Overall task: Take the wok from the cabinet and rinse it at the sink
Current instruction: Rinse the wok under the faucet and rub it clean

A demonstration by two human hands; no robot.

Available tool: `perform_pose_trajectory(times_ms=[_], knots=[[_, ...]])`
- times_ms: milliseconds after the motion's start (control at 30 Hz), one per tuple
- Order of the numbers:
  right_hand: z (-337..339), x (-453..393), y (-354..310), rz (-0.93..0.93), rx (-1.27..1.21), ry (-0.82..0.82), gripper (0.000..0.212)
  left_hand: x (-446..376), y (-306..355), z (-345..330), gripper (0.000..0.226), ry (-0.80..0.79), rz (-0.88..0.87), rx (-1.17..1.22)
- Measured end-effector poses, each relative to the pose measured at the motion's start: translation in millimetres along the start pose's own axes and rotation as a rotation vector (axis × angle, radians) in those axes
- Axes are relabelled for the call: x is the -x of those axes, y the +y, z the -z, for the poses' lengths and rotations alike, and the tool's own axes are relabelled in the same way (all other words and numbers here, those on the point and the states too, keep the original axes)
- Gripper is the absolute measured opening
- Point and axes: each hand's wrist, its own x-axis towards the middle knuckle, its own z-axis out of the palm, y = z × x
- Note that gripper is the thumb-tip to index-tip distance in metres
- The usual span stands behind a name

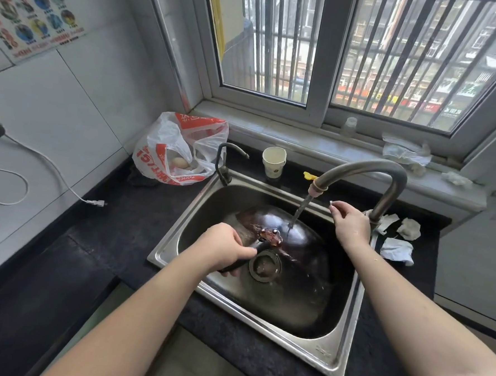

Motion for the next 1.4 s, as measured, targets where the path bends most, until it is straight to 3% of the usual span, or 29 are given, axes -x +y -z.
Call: perform_pose_trajectory(times_ms=[233, 433, 1400], knots=[[-1, 1, -1, -0.023, -0.007, 0.003, 0.027, -5, -35, -18, 0.041, -0.143, 0.103, -0.354], [-2, 0, 0, -0.030, 0.011, 0.000, 0.027, -5, -62, -46, 0.021, 0.003, 0.124, -0.485], [-1, 2, -10, -0.058, 0.051, -0.018, 0.030, 21, -212, -107, 0.021, 0.208, -0.011, -0.309]])
